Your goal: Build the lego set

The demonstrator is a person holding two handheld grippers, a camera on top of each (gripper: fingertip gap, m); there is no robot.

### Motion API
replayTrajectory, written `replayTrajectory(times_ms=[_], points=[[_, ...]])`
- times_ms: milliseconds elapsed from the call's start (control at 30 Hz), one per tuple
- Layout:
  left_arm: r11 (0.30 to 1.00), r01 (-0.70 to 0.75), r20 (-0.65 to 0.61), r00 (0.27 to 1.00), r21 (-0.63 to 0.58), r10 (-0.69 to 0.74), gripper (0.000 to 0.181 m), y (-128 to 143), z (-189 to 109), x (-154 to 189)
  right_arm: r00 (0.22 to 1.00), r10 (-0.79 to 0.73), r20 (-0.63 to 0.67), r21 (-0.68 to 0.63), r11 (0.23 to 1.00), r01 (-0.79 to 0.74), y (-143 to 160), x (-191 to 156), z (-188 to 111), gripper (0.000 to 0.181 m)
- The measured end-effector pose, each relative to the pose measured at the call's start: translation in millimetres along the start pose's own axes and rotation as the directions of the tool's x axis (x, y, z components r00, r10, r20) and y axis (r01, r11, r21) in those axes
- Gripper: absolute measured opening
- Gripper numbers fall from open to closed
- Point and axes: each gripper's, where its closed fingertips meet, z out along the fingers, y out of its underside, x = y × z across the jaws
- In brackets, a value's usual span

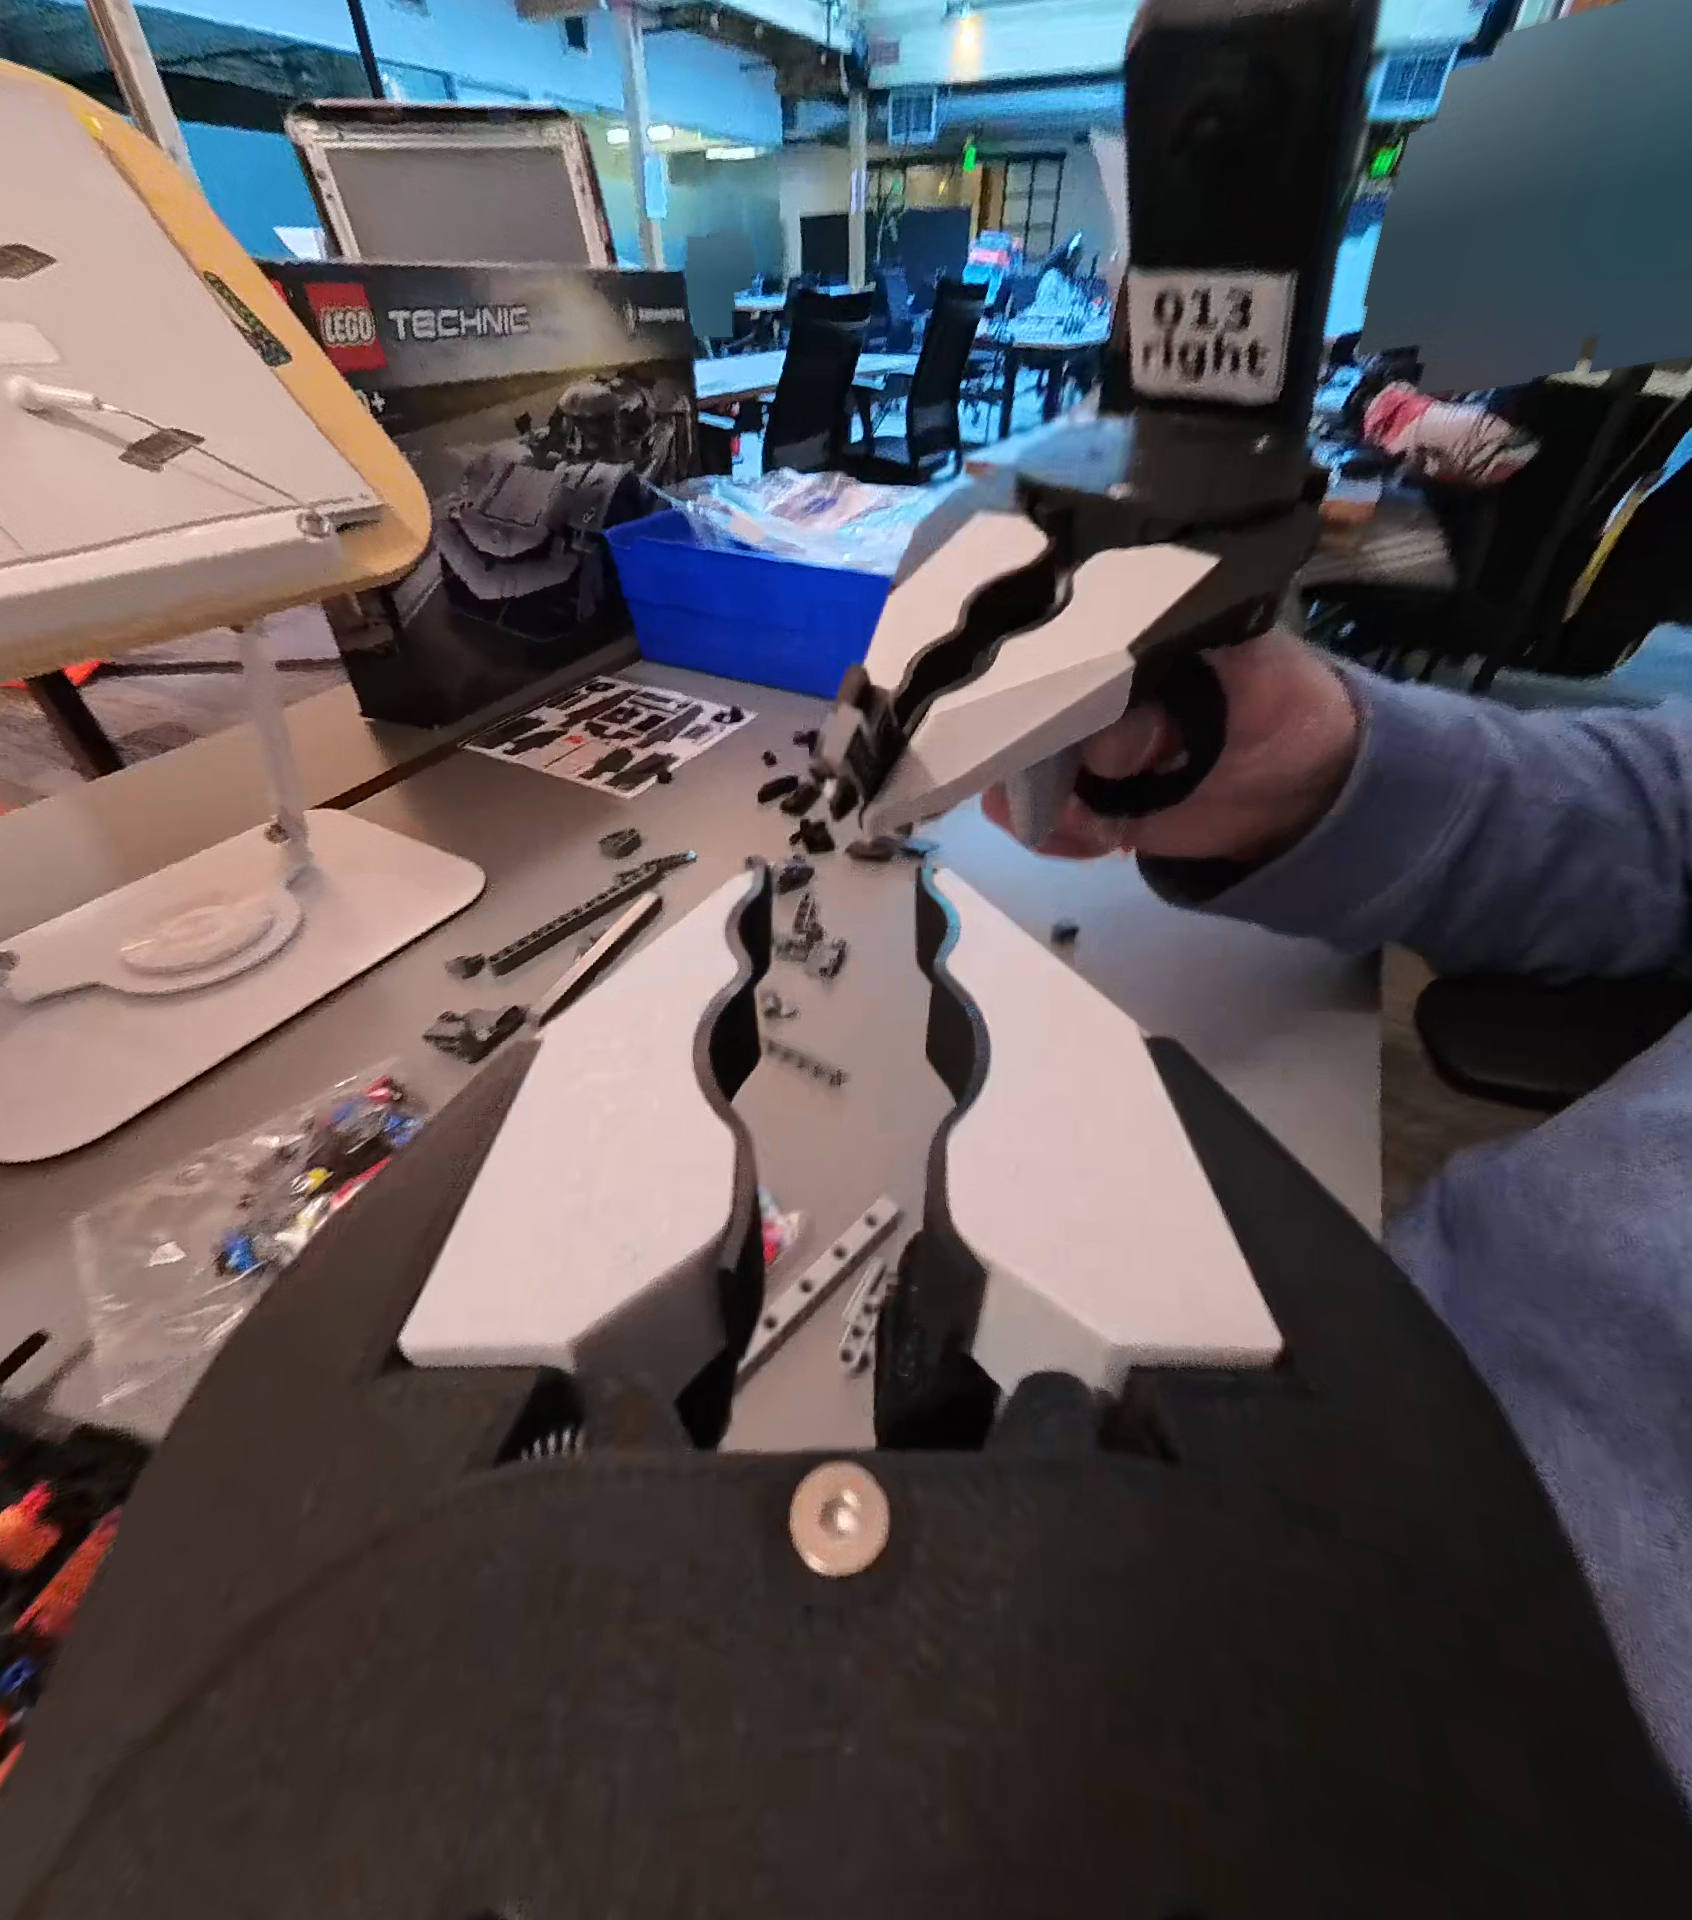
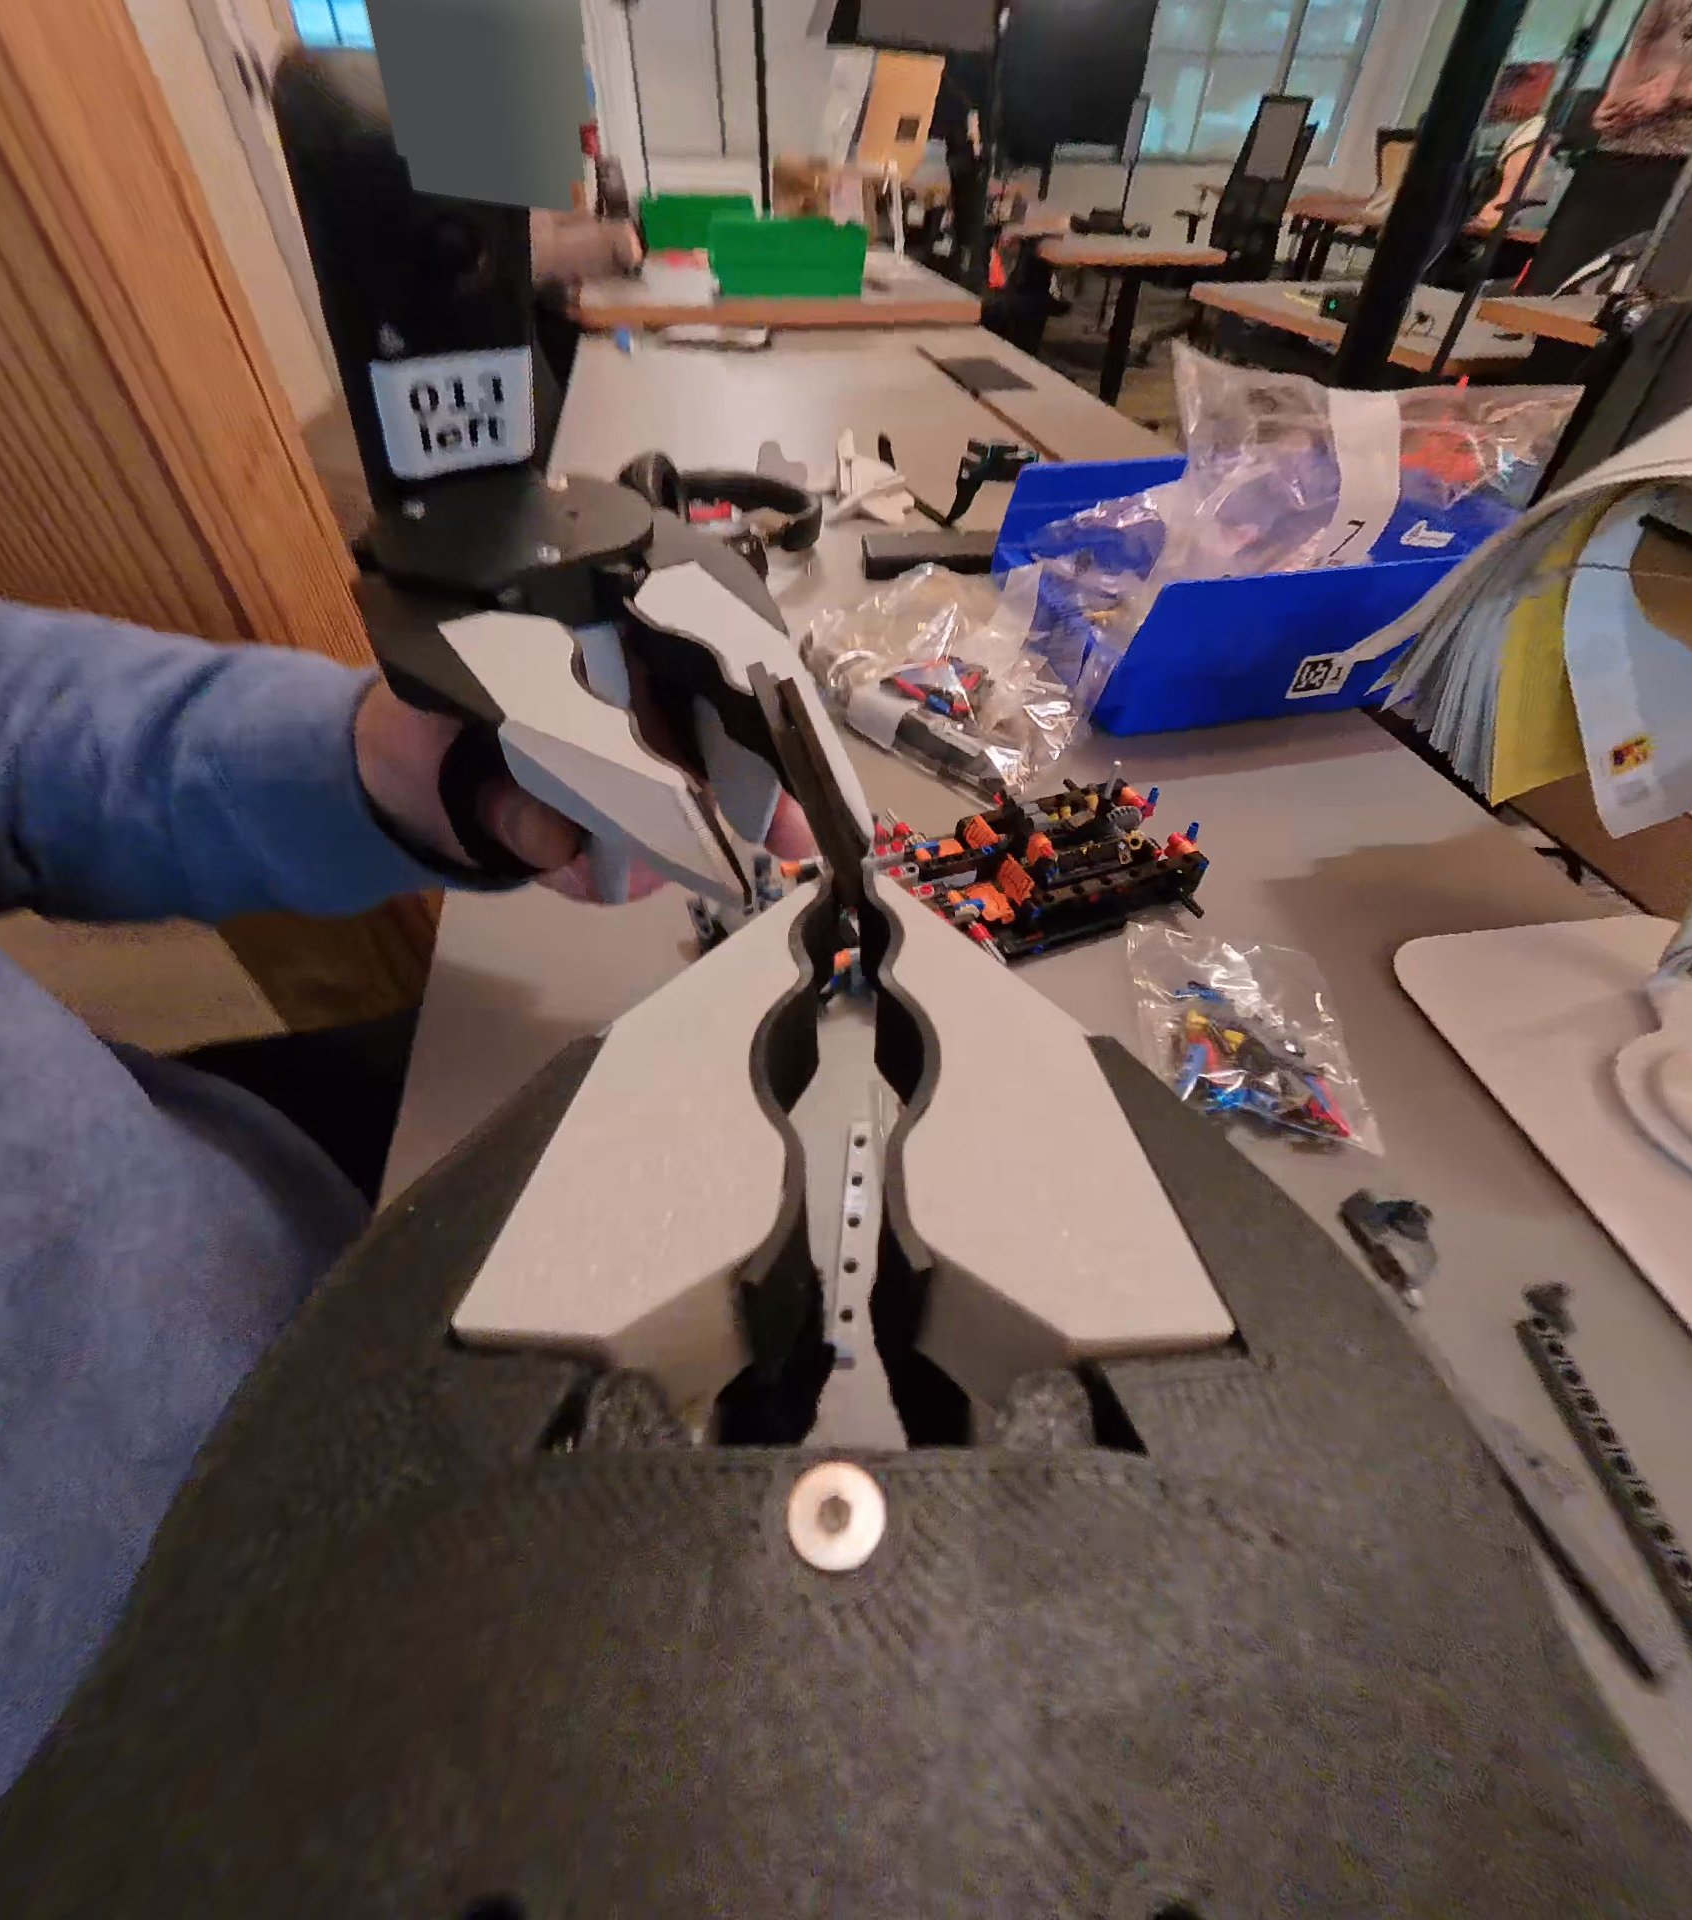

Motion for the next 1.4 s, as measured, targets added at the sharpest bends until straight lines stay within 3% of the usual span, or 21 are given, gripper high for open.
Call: replayTrajectory(times_ms=[167, 300, 900, 1000, 1167, 1400], points=[[0.992, 0.109, -0.057, 0.993, 0.071, -0.105, 0.027, -12.3, 15.9, -0.6, 0.981, 0.190, 0.044, 0.128, 0.973, -0.194, -3.3, 9.4, -12.9, 0.000], [0.983, 0.152, -0.079, 0.986, 0.100, -0.144, 0.029, -16.5, 22.5, 0.0, 0.966, 0.250, 0.065, 0.168, 0.951, -0.258, -1.8, 13.2, -19.2, 0.000], [0.978, 0.131, -0.118, 0.987, 0.161, -0.113, 0.004, -25.4, 24.3, 6.8, 0.940, 0.312, 0.141, 0.151, 0.931, -0.332, 6.2, 2.6, -14.2, 0.004], [0.985, 0.111, -0.104, 0.990, 0.135, -0.097, 0.004, -24.2, 23.0, 4.5, 0.953, 0.284, 0.104, 0.134, 0.946, -0.296, 8.5, 5.9, -14.7, 0.013], [0.989, 0.114, -0.137, 0.985, 0.091, -0.101, 0.004, -23.1, 23.2, 7.0, 0.976, 0.202, 0.083, 0.086, 0.974, -0.209, 11.2, 2.6, -12.5, 0.004], [0.984, 0.126, -0.121, 0.986, 0.128, -0.110, 0.011, -29.7, 25.2, 3.3, 0.955, 0.273, 0.118, 0.172, 0.941, -0.290, 0.4, 8.9, -17.7, 0.000]])
